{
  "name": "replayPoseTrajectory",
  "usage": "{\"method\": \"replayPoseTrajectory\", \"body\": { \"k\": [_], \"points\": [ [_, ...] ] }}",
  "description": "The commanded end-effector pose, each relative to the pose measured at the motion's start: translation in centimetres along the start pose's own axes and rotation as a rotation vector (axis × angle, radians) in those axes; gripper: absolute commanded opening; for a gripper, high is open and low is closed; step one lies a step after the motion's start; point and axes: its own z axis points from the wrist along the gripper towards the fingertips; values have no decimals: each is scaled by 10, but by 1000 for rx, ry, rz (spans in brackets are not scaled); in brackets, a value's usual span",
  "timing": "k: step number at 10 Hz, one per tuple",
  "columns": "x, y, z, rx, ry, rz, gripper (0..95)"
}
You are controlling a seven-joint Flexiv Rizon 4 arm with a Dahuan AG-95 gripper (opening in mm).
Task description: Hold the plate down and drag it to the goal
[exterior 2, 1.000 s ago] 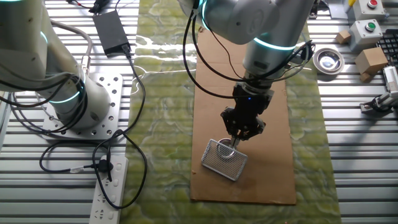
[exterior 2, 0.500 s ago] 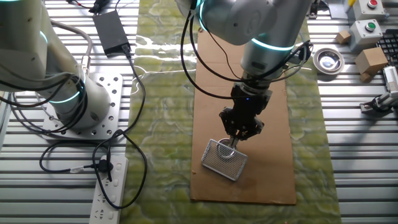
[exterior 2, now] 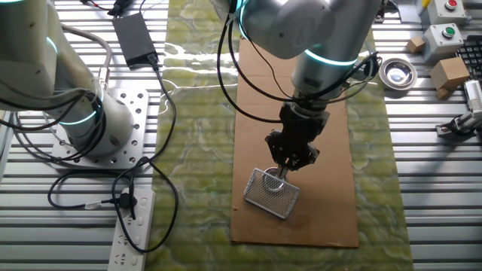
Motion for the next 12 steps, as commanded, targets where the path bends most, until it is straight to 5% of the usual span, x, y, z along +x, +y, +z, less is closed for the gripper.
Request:
{"method": "replayPoseTrajectory", "body": {
  "k": [1,12],
  "points": [
    [1,3,2,3,-2,3,0],
    [1,3,2,5,-10,6,0]
  ]
}}
